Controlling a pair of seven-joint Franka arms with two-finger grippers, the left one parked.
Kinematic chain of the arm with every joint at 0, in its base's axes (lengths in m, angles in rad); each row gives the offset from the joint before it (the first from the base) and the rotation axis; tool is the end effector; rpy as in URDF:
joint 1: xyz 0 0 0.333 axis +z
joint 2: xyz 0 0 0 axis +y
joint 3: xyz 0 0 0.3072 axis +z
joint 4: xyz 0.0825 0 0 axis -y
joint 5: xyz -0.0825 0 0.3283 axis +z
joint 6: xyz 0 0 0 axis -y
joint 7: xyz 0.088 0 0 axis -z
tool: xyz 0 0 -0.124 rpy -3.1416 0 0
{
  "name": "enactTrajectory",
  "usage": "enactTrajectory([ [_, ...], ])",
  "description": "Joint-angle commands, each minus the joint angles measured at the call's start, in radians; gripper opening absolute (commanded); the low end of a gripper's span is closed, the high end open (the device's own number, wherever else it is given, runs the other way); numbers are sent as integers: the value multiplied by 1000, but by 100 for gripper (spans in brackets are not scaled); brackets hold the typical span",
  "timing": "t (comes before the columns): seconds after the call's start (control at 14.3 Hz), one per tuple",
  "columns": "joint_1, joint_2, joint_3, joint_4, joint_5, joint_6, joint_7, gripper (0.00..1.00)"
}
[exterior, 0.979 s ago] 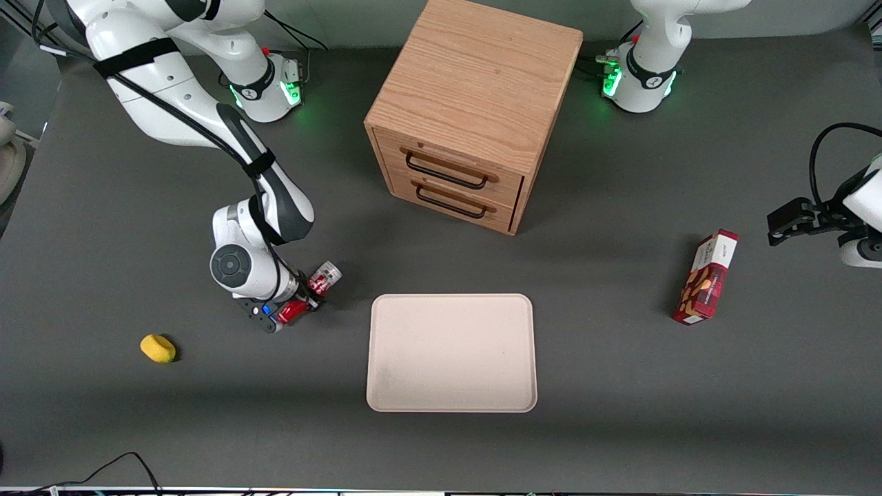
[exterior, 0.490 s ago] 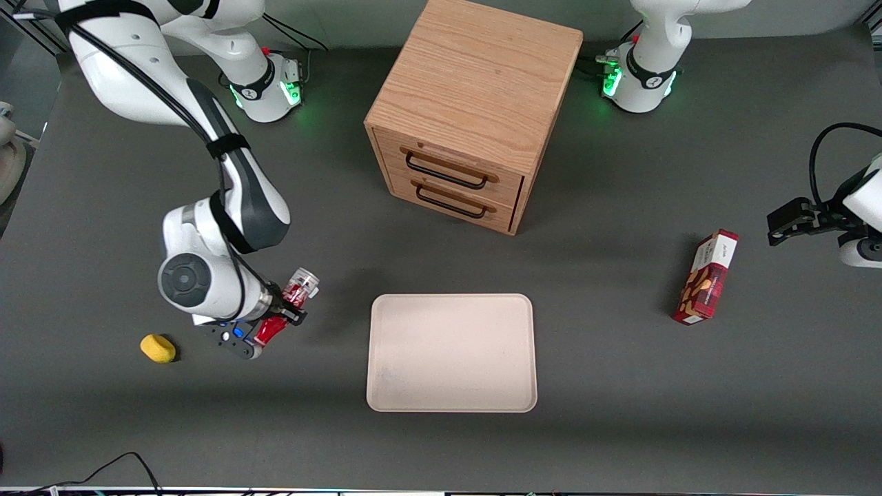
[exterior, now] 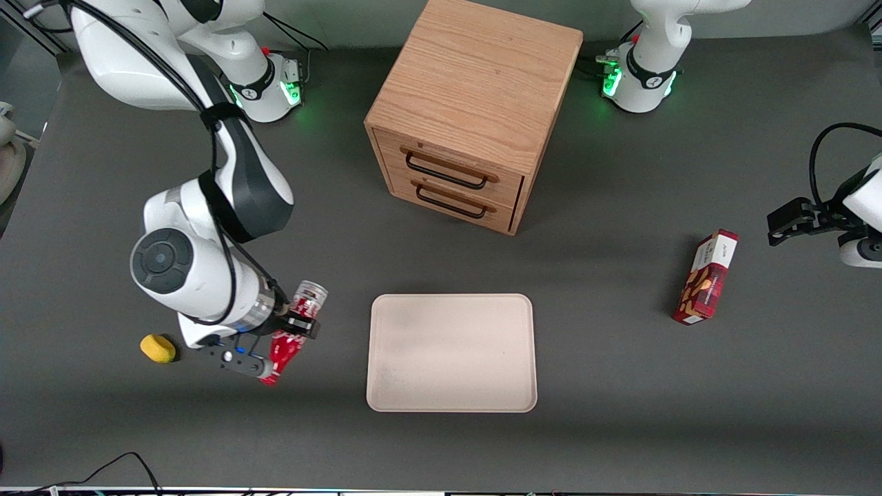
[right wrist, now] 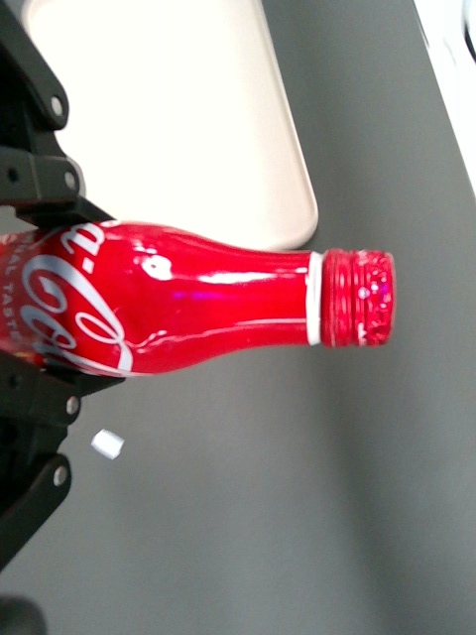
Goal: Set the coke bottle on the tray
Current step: 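Lift the bottle upright and carry it toward the cream tray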
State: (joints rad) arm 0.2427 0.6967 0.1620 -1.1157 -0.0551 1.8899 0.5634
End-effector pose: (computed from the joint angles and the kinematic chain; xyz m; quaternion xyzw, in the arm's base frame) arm 0.6538 0.2384 0.4042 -0.9945 0.0924 -0.0264 0.0416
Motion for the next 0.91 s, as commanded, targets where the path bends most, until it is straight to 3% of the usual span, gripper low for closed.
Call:
enactTrajectory([
  [0.0, 1, 176, 56, 189, -5, 46, -129, 0],
  [0.21, 23, 285, 111, 189, -5, 152, -131, 0],
  [0.84, 66, 395, 102, 163, -35, 133, -148, 0],
])
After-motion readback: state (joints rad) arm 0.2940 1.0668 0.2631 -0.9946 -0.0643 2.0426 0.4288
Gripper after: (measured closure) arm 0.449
